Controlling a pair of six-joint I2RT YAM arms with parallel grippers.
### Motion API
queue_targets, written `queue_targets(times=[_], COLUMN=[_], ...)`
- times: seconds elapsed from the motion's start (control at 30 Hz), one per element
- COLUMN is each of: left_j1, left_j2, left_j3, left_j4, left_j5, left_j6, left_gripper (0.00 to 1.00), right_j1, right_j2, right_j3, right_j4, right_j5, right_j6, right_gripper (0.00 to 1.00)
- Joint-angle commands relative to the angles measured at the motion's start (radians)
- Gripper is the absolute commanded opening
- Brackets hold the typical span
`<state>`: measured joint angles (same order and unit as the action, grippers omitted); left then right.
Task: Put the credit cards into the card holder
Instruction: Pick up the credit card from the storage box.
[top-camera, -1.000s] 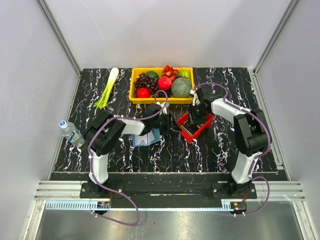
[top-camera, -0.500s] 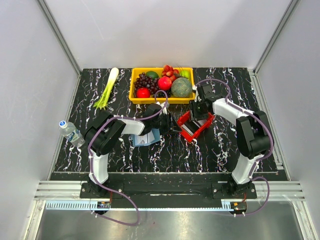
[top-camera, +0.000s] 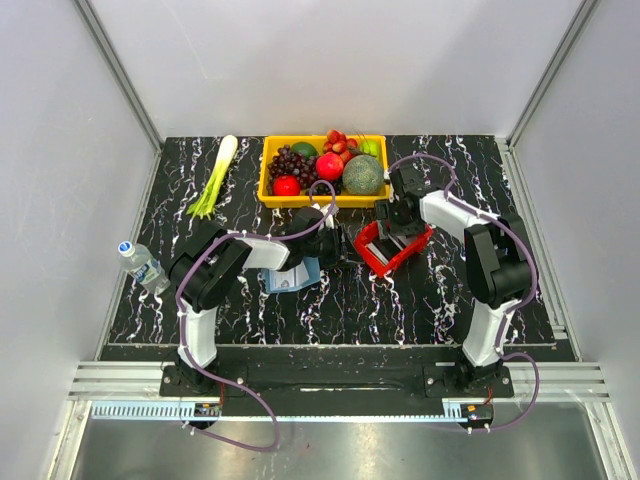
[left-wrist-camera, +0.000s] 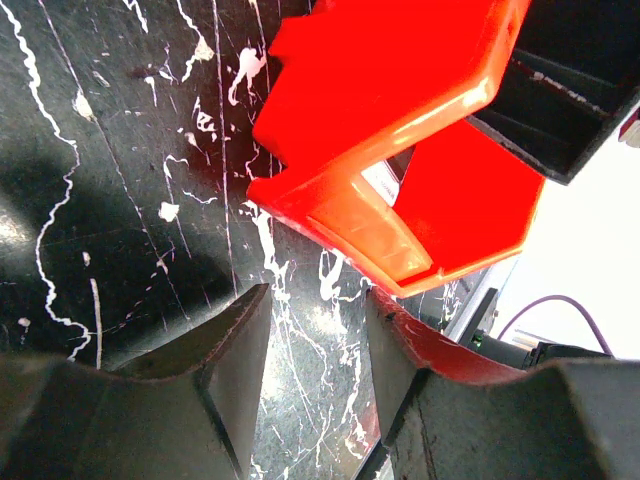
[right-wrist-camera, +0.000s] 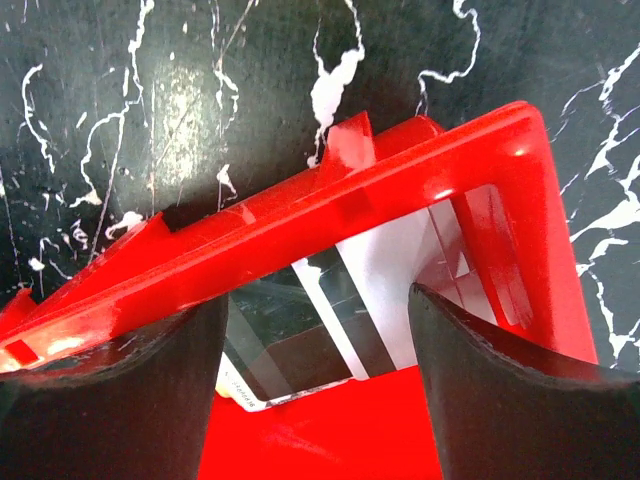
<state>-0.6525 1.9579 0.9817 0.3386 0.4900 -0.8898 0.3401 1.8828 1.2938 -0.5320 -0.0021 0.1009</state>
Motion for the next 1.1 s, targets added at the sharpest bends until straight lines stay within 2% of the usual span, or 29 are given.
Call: queue_targets(times=[0.0,0.2,0.33,0.47,0.7,0.87,0.97,1.07], left_j1=[0.004,0.004,0.005,0.005,0.005,0.007,0.007,0.007], left_j2=[-0.010,0.009,0.012,0.012,0.019,0.010,0.007,0.006], left_j3=[0.037,0.058,0.061,0.057,0.052,0.043,0.038,0.035], left_j4=[0.051,0.053,0.054,0.054,0.065,0.066,0.066,0.069], left_j5=[0.009,0.019,0.019,0.021,0.021,0.015,0.013,0.016], left_j6=[0.005,-0.001,-0.003,0.000,-0.009,-0.011,-0.008,-0.009], left_gripper=[0.46,0.46,0.46,0.46,0.46,0.46,0.46,0.46], right_j1=[0.002,0.014,0.036,0.043,0.043,0.045,0.043,0.043], right_j2=[0.045,0.156,0.200,0.177,0.098,0.067,-0.003,-0.068], right_j3=[0.027,0.053,0.047,0.004,-0.018,-0.024,-0.036,-0.014], right_j4=[-0.008,-0.103,-0.128,-0.111,-0.106,-0.108,-0.069,-0.039], right_j5=[0.071,-0.064,-0.120,-0.208,-0.360,-0.435,-0.353,-0.263], right_j6=[-0.032,-0.027,-0.024,-0.010,-0.009,-0.006,0.007,0.002], right_gripper=[0.79,0.76,0.64,0.46,0.36,0.35,0.38,0.45])
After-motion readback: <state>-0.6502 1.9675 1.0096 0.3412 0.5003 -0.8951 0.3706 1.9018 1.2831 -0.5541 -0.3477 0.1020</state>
